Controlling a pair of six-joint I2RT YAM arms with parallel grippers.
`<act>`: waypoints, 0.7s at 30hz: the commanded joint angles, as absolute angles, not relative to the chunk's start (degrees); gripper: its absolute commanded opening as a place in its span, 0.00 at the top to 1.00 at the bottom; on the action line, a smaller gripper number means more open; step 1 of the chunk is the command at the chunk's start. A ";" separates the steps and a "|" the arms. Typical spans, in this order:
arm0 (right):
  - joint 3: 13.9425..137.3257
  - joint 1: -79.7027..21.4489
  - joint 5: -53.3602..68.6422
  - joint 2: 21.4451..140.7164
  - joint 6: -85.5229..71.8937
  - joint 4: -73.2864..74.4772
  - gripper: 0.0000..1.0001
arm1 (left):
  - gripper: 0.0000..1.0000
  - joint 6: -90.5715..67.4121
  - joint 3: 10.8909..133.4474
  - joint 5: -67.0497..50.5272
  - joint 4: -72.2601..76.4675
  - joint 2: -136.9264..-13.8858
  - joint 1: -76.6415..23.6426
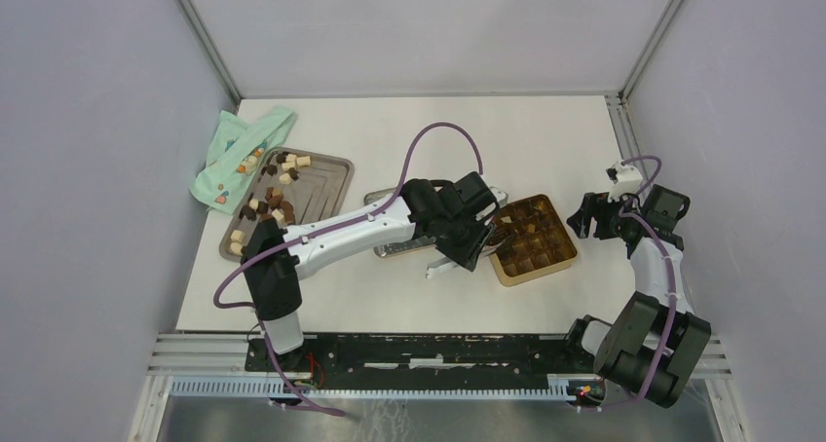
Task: Pack the chocolate
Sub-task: Place the fake chocolate in the packing box.
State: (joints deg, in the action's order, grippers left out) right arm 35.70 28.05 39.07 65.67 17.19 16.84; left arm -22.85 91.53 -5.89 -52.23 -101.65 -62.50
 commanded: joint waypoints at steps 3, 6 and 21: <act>35.33 28.39 40.78 64.56 16.88 15.25 0.22 | 0.58 -21.32 95.15 -4.86 -51.41 -101.65 -63.11; 35.42 28.44 40.79 64.52 16.96 15.34 0.22 | 0.58 -21.75 95.15 -4.63 -50.93 -100.94 -63.06; 35.68 28.48 43.77 63.68 18.79 15.63 0.22 | 0.59 -26.67 86.56 8.98 -49.69 -87.87 -59.93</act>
State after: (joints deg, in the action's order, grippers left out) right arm 35.70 28.25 41.93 64.84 17.47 16.84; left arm -23.05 89.56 2.28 -50.54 -94.70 -62.17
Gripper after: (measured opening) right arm 0.778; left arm 0.410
